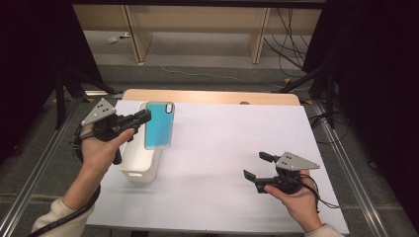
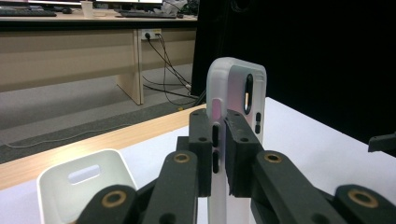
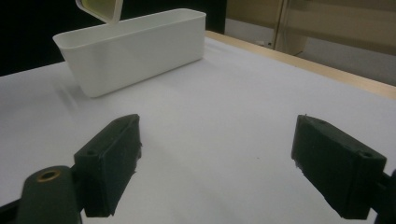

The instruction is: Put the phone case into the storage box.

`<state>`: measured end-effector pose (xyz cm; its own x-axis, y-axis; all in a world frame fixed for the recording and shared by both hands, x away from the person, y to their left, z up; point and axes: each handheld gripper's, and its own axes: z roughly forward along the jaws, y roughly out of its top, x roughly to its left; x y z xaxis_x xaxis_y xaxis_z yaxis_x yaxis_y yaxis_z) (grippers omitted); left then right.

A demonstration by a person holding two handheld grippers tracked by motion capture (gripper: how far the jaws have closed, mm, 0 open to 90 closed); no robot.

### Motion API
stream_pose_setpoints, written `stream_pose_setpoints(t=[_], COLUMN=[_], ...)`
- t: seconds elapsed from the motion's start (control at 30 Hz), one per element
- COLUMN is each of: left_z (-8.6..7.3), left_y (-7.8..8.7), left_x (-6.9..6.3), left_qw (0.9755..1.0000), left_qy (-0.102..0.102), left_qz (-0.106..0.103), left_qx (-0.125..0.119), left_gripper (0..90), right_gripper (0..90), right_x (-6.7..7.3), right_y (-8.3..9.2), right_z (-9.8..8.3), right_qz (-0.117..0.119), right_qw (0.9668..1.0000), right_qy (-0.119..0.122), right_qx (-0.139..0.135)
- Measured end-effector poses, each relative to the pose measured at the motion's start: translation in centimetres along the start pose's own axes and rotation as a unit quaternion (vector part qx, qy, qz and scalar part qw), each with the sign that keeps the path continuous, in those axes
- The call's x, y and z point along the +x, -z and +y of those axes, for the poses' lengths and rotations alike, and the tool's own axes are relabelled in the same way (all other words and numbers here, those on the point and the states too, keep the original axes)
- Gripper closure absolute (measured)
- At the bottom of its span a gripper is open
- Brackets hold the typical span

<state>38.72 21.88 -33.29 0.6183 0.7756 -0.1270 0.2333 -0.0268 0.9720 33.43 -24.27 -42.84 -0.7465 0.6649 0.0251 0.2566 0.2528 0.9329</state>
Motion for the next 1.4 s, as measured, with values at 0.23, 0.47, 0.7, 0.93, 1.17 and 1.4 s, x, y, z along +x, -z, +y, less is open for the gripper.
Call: stream_pose_setpoints(t=[0.23,0.47,0.7,0.93,1.17,1.4], left_z=[0.2,0.1,0.1,0.2,0.2,0.1], left_y=[0.5,0.8,1.0,1.4,1.7,1.7], left_x=[0.8,1.3,1.9,2.6,3.4,3.9], left_qw=[0.9999,0.9999,0.9997,0.9995,0.9993,0.9992], left_qy=[0.002,0.004,0.005,0.005,0.008,0.010], left_qz=[0.009,0.015,0.024,0.029,0.034,0.036], left_qx=[-0.005,-0.006,-0.004,-0.007,-0.011,-0.011], left_gripper=[82.3,82.3,82.3,82.3,82.3,82.4], right_gripper=[16.8,16.5,16.4,16.4,16.4,16.4], right_x=[0.0,0.0,0.0,-0.1,-0.1,-0.1], right_y=[0.0,-0.1,0.1,-0.1,-0.1,0.0], right_z=[-0.2,-0.3,-0.3,-0.3,-0.4,-0.3], right_qz=[0.001,-0.002,0.002,0.002,0.003,0.003], right_qw=[1.0000,1.0000,0.9999,1.0000,1.0000,1.0000], right_qy=[-0.003,-0.002,-0.012,-0.006,-0.006,-0.007], right_qx=[0.003,-0.003,0.007,0.000,0.003,0.002])
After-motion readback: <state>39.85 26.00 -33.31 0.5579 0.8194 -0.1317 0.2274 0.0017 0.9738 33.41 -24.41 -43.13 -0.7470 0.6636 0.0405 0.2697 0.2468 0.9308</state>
